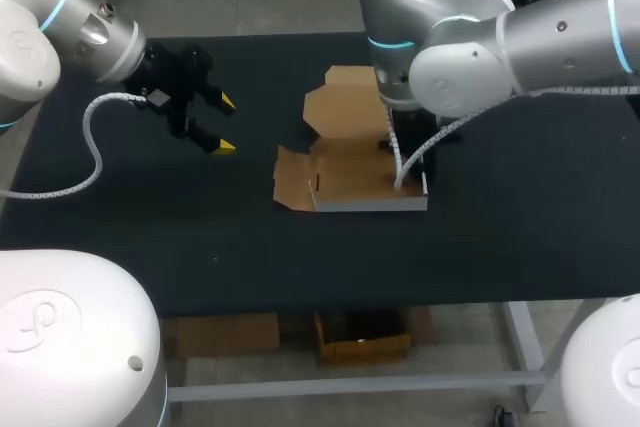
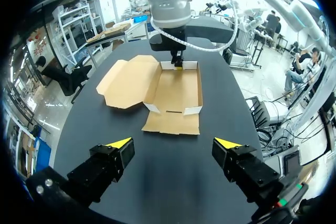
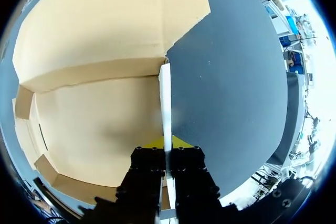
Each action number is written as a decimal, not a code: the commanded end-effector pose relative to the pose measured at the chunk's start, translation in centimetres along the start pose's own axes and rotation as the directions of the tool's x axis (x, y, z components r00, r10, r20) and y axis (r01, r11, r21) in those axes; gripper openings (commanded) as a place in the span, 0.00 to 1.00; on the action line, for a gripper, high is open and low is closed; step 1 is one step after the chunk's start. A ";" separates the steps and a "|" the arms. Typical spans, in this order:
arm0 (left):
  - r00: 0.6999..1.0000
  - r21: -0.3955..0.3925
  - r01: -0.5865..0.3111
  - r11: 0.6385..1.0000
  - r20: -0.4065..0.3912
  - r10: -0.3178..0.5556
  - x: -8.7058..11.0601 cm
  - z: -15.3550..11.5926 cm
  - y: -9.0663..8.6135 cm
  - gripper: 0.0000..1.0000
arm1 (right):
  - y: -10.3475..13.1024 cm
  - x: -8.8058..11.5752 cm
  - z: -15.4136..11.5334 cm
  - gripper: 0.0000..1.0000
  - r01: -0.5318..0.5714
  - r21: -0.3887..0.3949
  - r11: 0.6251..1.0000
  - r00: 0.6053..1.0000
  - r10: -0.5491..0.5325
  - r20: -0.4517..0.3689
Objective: Assemble the packaging by folding the flat box into shape, placing the metal phone stand inside, and closing the box properly
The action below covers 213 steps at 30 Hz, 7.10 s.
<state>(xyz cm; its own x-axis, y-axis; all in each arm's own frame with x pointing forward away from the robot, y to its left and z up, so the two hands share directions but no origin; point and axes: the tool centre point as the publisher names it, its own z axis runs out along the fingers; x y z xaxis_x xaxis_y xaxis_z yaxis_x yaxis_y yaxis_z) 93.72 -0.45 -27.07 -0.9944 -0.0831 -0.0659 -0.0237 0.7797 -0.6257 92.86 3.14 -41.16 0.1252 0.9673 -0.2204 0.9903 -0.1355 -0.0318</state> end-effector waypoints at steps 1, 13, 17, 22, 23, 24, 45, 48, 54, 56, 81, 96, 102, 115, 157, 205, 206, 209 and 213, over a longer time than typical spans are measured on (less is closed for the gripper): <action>1.000 -0.003 0.000 1.000 -0.002 0.000 0.0 -0.1 0.0 1.00 | -0.6 -0.6 0.3 0.00 0.018 -0.023 1.000 0.999 -0.019 -0.049; 1.000 -0.003 0.000 1.000 -0.002 0.000 0.0 -0.1 0.0 1.00 | -1.6 -0.4 -0.1 0.00 0.110 -0.057 0.992 0.977 -0.118 -0.175; 1.000 -0.003 0.000 1.000 -0.002 0.000 0.0 -0.1 0.0 1.00 | -1.6 -0.3 -0.2 0.00 0.113 -0.060 0.992 0.976 -0.122 -0.179; 1.000 -0.003 0.000 1.000 -0.002 0.000 0.0 -0.1 0.0 1.00 | -1.9 -0.3 -0.1 0.00 0.102 -0.068 0.992 0.974 -0.114 -0.194; 1.000 -0.003 0.000 1.000 -0.002 0.000 0.0 -0.1 0.0 1.00 | -2.0 -0.3 -0.1 0.00 0.100 -0.068 0.993 0.974 -0.112 -0.198; 1.000 -0.003 0.000 1.000 -0.002 0.000 0.0 -0.1 0.0 1.00 | -2.1 -0.2 0.0 0.00 0.099 -0.069 0.993 0.973 -0.111 -0.201; 1.000 -0.003 0.000 1.000 -0.002 0.000 0.0 -0.1 0.0 1.00 | -2.5 0.1 0.4 0.00 0.087 -0.070 0.994 0.972 -0.100 -0.211; 1.000 -0.003 0.000 1.000 -0.002 0.000 0.0 -0.1 0.0 1.00 | -2.5 0.1 0.6 0.00 0.088 -0.066 0.994 0.971 -0.100 -0.215; 1.000 -0.003 0.000 1.000 -0.002 0.000 0.0 -0.1 0.0 1.00 | -2.4 0.2 0.8 0.00 0.088 -0.060 0.994 0.971 -0.099 -0.218; 1.000 -0.003 0.000 1.000 -0.002 0.000 0.0 -0.1 0.0 1.00 | -2.4 0.2 0.8 0.00 0.089 -0.058 0.994 0.971 -0.100 -0.219; 1.000 -0.003 0.000 1.000 -0.002 0.000 0.0 -0.1 0.0 1.00 | -2.4 0.2 0.6 0.00 0.082 -0.063 0.995 0.970 -0.094 -0.225; 0.941 -0.084 0.332 0.939 0.094 -0.325 1.9 0.9 0.6 1.00 | -2.4 0.2 0.6 0.00 0.082 -0.063 0.995 0.970 -0.094 -0.225; 0.800 -0.068 0.593 0.802 0.156 -0.579 2.9 1.5 1.5 1.00 | -2.4 0.2 0.6 0.00 0.082 -0.063 0.995 0.970 -0.094 -0.225; 0.484 -0.065 0.874 0.482 0.208 -0.850 4.6 5.6 1.9 1.00 | -2.4 0.2 0.6 0.00 0.082 -0.063 0.995 0.970 -0.094 -0.225; 0.126 -0.035 0.992 0.124 0.074 -0.989 4.1 12.5 1.8 0.85 | -2.4 0.2 0.6 0.00 0.082 -0.063 0.995 0.970 -0.094 -0.225; 0.013 0.093 0.993 0.072 0.520 -0.854 5.1 15.9 -4.9 0.00 | -2.4 0.2 0.6 0.00 0.082 -0.063 0.995 0.970 -0.094 -0.225; 0.015 0.093 0.993 0.075 0.525 -0.851 5.1 16.0 -5.0 0.00 | -2.4 0.2 0.6 0.00 0.082 -0.063 0.995 0.970 -0.094 -0.225; 0.008 0.113 0.990 0.088 0.573 -0.819 5.2 16.3 -5.4 0.00 | -2.4 0.2 0.6 0.00 0.082 -0.063 0.995 0.970 -0.094 -0.225; 0.005 0.126 0.987 0.102 0.602 -0.798 5.3 16.4 -5.7 0.00 | -2.4 0.2 0.6 0.00 0.082 -0.063 0.995 0.970 -0.094 -0.225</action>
<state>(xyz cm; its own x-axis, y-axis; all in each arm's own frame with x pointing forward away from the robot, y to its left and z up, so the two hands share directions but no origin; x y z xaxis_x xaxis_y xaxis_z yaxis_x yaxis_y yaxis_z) 90.82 -14.58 -36.08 0.0211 -0.9657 0.2589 -0.9743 -0.0779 -0.2112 90.50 3.22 -41.76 0.0420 0.9991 0.0083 0.9990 -0.0421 0.0129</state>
